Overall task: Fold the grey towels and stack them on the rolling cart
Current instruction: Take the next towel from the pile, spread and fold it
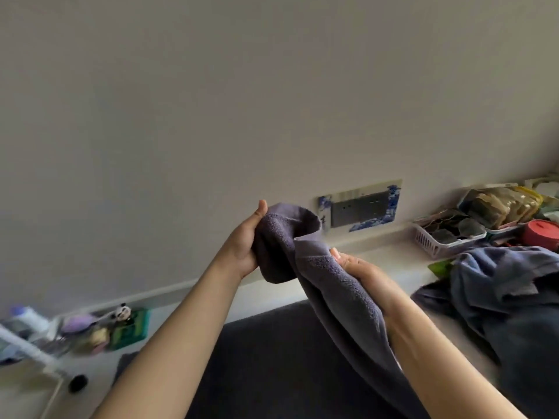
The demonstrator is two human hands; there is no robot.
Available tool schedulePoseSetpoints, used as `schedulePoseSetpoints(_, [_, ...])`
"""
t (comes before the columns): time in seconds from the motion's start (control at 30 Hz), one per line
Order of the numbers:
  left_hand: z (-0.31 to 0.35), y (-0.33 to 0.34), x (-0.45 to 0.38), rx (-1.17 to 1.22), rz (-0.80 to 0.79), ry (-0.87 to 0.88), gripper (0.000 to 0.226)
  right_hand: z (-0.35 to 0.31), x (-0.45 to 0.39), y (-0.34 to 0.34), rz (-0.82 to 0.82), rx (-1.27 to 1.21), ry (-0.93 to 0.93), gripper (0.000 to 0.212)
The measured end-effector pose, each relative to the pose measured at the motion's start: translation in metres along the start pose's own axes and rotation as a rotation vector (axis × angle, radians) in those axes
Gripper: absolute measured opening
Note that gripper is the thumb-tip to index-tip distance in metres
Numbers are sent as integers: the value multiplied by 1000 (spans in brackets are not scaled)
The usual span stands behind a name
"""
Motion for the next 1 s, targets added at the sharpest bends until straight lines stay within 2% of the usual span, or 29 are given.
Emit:
schedulePoseSetpoints(0.03, [9,-19,14,23,24,13,53,10,-5,20,-34,6,14,19])
schedulePoseSetpoints(0.13, [37,-89,65,46,120,69,54,50,-17,95,-185,22,94,46])
schedulePoseSetpoints(0.17, [42,-102,75,44,144,74,53,59,-17,110,-209,23,105,43])
schedulePoseSetpoints(0.23, [52,-150,107,22,223,108,49,91,-21,150,-222,49,136,16])
schedulePoseSetpoints(0.27, [54,-172,119,-16,250,125,47,109,-21,166,-229,48,167,13])
schedulePoseSetpoints(0.33, [51,-219,145,-184,318,132,40,151,-20,198,-283,70,262,18])
schedulePoseSetpoints(0.4, [38,-258,167,-418,415,122,27,192,-18,216,-258,216,346,23])
schedulePoseSetpoints(0.53, [-8,-345,187,-827,575,10,31,272,-13,231,-218,365,505,24])
schedulePoseSetpoints(0.6, [-31,-375,196,-875,667,-62,26,298,-10,233,-172,389,554,21])
schedulePoseSetpoints(0.73, [-73,-382,225,-695,794,-180,43,321,-6,237,-147,495,573,18])
schedulePoseSetpoints(0.77, [-86,-379,235,-565,806,-240,46,325,-6,239,-171,516,574,20])
schedulePoseSetpoints(0.83, [-110,-370,260,-116,799,-362,54,330,-9,246,-231,574,579,34])
schedulePoseSetpoints(0.9, [-126,-371,281,161,824,-367,60,334,-12,256,-350,676,577,52])
schedulePoseSetpoints(1.0, [-138,-383,301,237,846,-315,62,338,-19,266,-445,801,516,60])
Point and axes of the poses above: each hand's wrist, its own x-axis away from the middle knuckle, its own y-axis out of the palm, z = x × y, the point moved 4 cm from there along -x, towards the middle knuckle, and after that the axes turned 12 degrees about x, right-handed, at the moved point
